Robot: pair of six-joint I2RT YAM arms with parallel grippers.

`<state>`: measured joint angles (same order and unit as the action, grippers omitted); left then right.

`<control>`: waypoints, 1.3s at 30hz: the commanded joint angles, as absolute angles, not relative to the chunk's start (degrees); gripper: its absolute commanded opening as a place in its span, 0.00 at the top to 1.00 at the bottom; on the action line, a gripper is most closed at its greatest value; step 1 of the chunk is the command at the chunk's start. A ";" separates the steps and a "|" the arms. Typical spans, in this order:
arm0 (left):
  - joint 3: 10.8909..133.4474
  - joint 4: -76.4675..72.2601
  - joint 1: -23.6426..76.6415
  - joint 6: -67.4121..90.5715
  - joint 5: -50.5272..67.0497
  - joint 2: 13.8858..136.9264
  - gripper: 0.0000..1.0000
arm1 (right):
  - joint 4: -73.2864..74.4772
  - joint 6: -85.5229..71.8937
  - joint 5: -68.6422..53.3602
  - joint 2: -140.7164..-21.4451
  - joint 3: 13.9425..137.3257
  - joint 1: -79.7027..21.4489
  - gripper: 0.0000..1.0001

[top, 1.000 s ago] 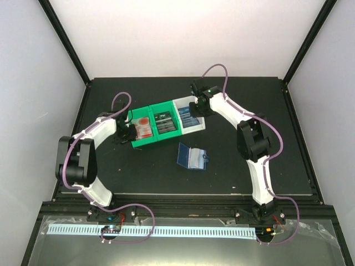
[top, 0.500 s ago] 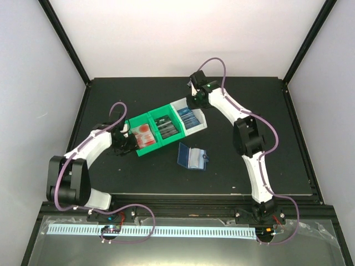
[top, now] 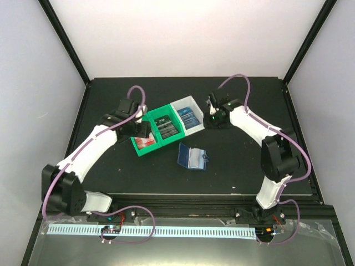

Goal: Put the credit cards into the card holder
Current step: Adjust the storage box at the center of the board.

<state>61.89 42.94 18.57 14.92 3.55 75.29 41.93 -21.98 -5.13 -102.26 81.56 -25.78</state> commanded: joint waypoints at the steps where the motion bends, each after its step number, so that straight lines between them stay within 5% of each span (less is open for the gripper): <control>1: 65.55 43.57 23.69 4.42 -7.38 83.59 0.44 | 42.45 -25.48 -5.02 -104.05 76.62 -25.79 0.61; 7: 67.20 40.88 24.61 0.28 -11.79 90.31 0.52 | 43.18 -24.57 -4.46 -108.20 79.13 -25.65 0.62; 28: 72.25 37.72 24.27 -4.20 -20.36 102.67 0.47 | 41.03 -20.27 -3.06 -131.39 108.77 -25.66 0.59; 39: 70.60 37.10 21.62 -1.00 -21.11 103.12 0.60 | 40.87 -22.11 -6.63 -132.61 110.28 -25.66 0.58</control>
<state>70.26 38.54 23.11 -2.44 -20.32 102.76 41.93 -21.10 -4.47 -133.91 112.40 -25.76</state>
